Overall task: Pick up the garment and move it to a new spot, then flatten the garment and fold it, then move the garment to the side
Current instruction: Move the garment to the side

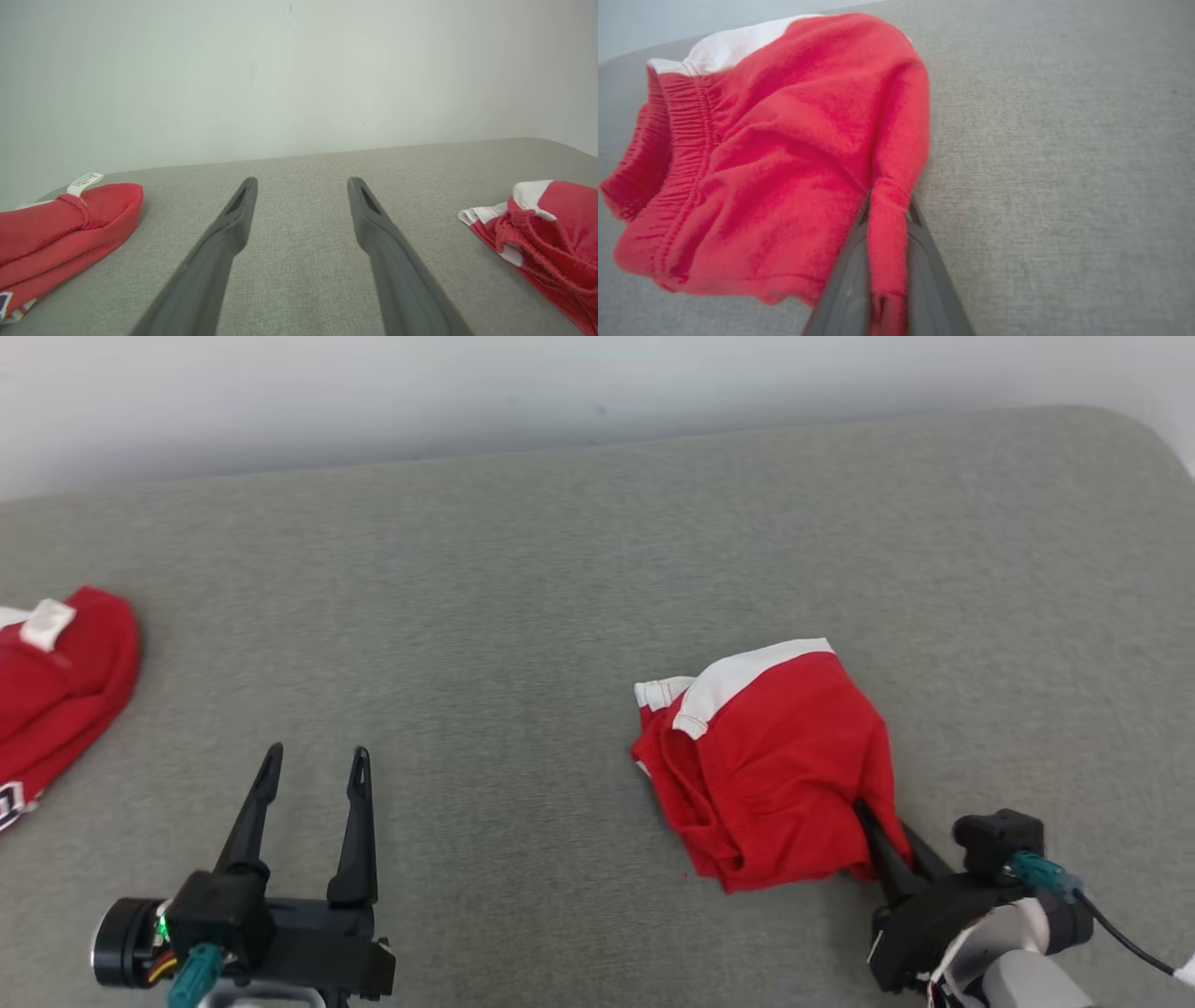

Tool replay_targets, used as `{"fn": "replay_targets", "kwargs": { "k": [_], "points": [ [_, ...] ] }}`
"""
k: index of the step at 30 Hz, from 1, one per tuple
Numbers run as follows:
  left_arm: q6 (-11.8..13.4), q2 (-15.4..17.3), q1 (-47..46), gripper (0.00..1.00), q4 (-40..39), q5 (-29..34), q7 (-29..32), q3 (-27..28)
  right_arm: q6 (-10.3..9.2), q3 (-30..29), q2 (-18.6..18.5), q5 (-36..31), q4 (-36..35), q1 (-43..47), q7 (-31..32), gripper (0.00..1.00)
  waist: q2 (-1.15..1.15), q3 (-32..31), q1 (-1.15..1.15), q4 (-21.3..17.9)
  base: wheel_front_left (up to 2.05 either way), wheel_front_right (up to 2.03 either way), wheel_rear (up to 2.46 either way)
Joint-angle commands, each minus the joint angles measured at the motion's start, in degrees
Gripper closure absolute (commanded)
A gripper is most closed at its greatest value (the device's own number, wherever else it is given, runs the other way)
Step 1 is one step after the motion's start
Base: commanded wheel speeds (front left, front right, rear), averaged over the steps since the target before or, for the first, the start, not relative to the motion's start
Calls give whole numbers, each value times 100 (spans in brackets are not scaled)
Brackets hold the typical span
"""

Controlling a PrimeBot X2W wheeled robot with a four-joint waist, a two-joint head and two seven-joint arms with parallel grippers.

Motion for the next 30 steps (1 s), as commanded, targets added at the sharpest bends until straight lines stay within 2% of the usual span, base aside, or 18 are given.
{"fn": "replay_targets", "kwargs": {
  "k": [1,2,3,7,9,13,23,30],
  "points": [
    [8,90,-109,0,-74,79,58,-2,-7,-51,-103,-75,-32,-51,-19,100,0,249,-1,-603,0,0,0],
    [8,90,-109,0,-74,79,58,-2,-7,-51,-103,-75,-32,-51,-19,100,0,249,-1,-603,0,0,0],
    [3,143,-189,0,-149,136,119,-24,-7,-108,-179,-88,-6,-160,-53,100,0,343,-1,-831,0,0,0],
    [-6,281,-386,0,-291,257,287,-39,-7,-174,-314,-141,150,-546,-198,100,0,580,-1,-1252,0,0,0],
    [-36,363,-576,0,-427,349,431,-86,-7,-116,-437,-146,450,-1011,-373,100,0,781,-1,-1505,0,0,0],
    [-89,479,-804,0,-571,492,653,-157,-7,-79,-596,0,1053,-1673,-636,100,0,1019,-1,-1723,0,0,0],
    [-237,566,-1322,0,-858,783,1036,-420,-7,-99,-1300,45,2531,-2833,-917,100,0,1478,-1,-1847,0,0,0],
    [-259,582,-1474,0,-953,883,1172,-512,-7,-126,-1420,-9,2991,-3344,-921,100,0,1612,-1,-1848,0,0,0]
  ]
}}
